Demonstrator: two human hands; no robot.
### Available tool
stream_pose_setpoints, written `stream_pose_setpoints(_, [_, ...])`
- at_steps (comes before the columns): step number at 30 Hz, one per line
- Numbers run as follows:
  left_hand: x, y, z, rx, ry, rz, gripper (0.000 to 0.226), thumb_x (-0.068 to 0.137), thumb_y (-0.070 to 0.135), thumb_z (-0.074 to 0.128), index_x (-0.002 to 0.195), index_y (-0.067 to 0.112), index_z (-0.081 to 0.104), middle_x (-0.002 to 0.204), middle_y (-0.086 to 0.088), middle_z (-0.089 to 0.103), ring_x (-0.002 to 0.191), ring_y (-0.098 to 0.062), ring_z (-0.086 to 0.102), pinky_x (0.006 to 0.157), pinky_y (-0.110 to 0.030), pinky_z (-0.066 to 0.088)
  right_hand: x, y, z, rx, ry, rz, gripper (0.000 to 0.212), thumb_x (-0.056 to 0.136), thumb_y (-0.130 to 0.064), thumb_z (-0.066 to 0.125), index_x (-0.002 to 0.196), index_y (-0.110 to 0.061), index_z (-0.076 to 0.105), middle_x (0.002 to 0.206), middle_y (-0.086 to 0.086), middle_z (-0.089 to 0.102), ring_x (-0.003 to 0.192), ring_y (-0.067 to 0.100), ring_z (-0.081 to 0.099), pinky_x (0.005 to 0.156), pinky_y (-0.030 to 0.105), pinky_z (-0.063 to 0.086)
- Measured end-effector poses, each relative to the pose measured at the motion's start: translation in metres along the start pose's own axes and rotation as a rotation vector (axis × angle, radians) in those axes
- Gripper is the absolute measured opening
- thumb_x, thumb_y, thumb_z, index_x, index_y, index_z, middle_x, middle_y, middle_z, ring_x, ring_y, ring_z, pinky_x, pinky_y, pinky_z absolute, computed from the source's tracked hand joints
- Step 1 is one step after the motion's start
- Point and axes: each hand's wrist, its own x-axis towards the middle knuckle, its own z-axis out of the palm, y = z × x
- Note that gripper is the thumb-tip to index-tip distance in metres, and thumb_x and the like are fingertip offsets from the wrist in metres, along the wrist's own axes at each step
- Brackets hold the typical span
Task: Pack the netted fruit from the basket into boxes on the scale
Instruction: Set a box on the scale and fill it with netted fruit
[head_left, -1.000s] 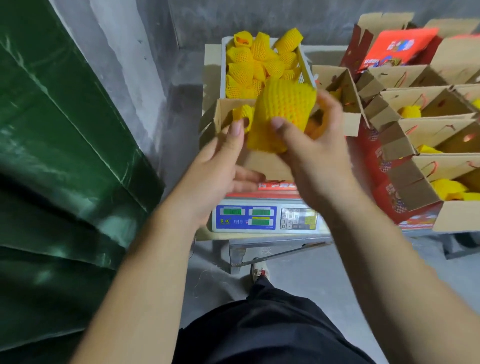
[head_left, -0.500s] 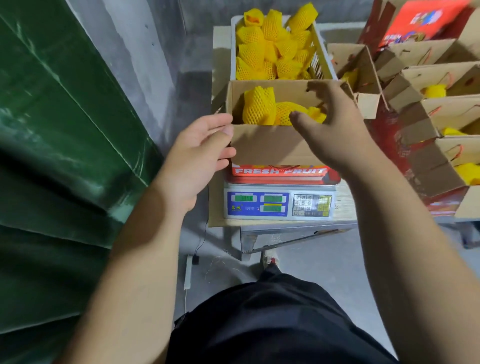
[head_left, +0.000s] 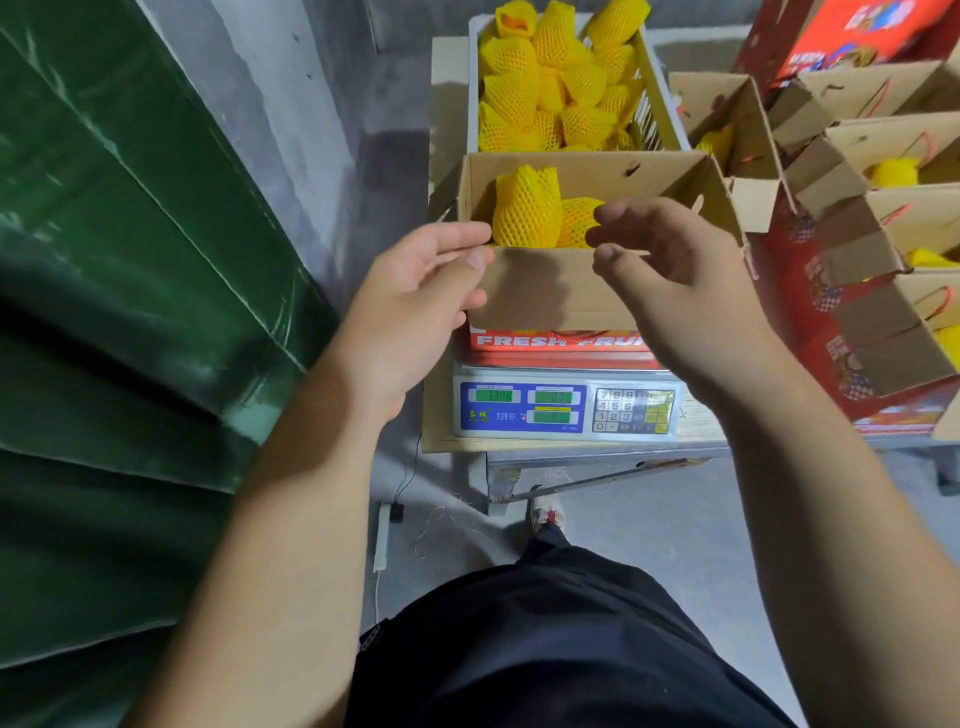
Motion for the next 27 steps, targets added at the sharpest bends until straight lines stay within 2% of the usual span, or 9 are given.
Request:
stream_pose_setpoints(5, [0.005,-0.001,0.002,0.001,0.021,0.003,0.023,0.108,0.024,0.056,0.114,0.042,0.068,0.109,0.021,0.076,0.1,-0.005,0.074,0.094,-0.029,0.058,0.006,0.0,0.002,0.034,-0.038,-0.015,0.022,0.101,-0.013,0.062,0.121,-0.02,0.065,0.113,0.002,0.073,0.104,0.007,0.068,0.092,0.025,0.055])
stream_pose_setpoints(10, [0.013,-0.002,0.004,0.012,0.041,0.005,0.024,0.108,0.024,0.056,0.115,0.043,0.068,0.111,0.018,0.076,0.102,-0.009,0.074,0.096,-0.032,0.059,0.017,0.002,0.005,0.042,-0.075,-0.042,0.022,0.1,-0.017,0.061,0.121,-0.02,0.064,0.114,0.003,0.072,0.107,0.013,0.069,0.095,0.033,0.057])
stream_pose_setpoints(14, [0.026,-0.001,0.009,0.002,0.069,-0.002,0.024,0.107,0.02,0.056,0.114,0.039,0.068,0.108,0.016,0.077,0.102,-0.014,0.073,0.096,-0.033,0.057,0.032,0.006,0.005,0.054,-0.117,-0.046,0.021,0.1,-0.019,0.06,0.121,-0.022,0.064,0.115,0.0,0.072,0.11,0.012,0.068,0.096,0.033,0.057])
stream_pose_setpoints(18, [0.048,0.002,0.019,0.007,0.069,0.026,0.024,0.107,0.018,0.056,0.116,0.036,0.069,0.11,0.008,0.078,0.102,-0.019,0.073,0.092,-0.035,0.058,0.055,0.01,0.003,0.132,-0.132,-0.062,0.021,0.099,-0.013,0.061,0.119,-0.016,0.065,0.113,0.004,0.072,0.109,0.017,0.069,0.095,0.035,0.057])
stream_pose_setpoints(22, [0.089,0.013,0.03,0.039,0.077,0.079,0.023,0.108,0.021,0.056,0.115,0.039,0.069,0.11,0.019,0.077,0.095,-0.01,0.074,0.085,-0.028,0.059,0.099,0.016,-0.016,0.15,-0.192,-0.092,0.019,0.101,-0.013,0.062,0.12,-0.016,0.066,0.113,0.004,0.072,0.106,0.015,0.07,0.09,0.028,0.055])
stream_pose_setpoints(24, [0.118,0.023,0.033,0.088,0.088,0.095,0.023,0.108,0.026,0.055,0.114,0.044,0.068,0.112,0.024,0.076,0.097,-0.005,0.074,0.079,-0.025,0.061,0.134,0.024,-0.035,0.135,-0.186,-0.104,0.019,0.102,-0.015,0.062,0.12,-0.016,0.067,0.113,0.005,0.073,0.105,0.016,0.07,0.092,0.033,0.057])
stream_pose_setpoints(27, [0.171,0.04,0.037,0.253,0.094,0.102,0.019,0.106,0.039,0.05,0.111,0.05,0.065,0.112,0.032,0.072,0.099,0.005,0.07,0.083,-0.023,0.055,0.205,0.05,-0.066,-0.037,-0.128,-0.107,0.021,0.1,-0.021,0.061,0.12,-0.018,0.067,0.108,0.0,0.074,0.095,0.022,0.071,0.085,0.043,0.058])
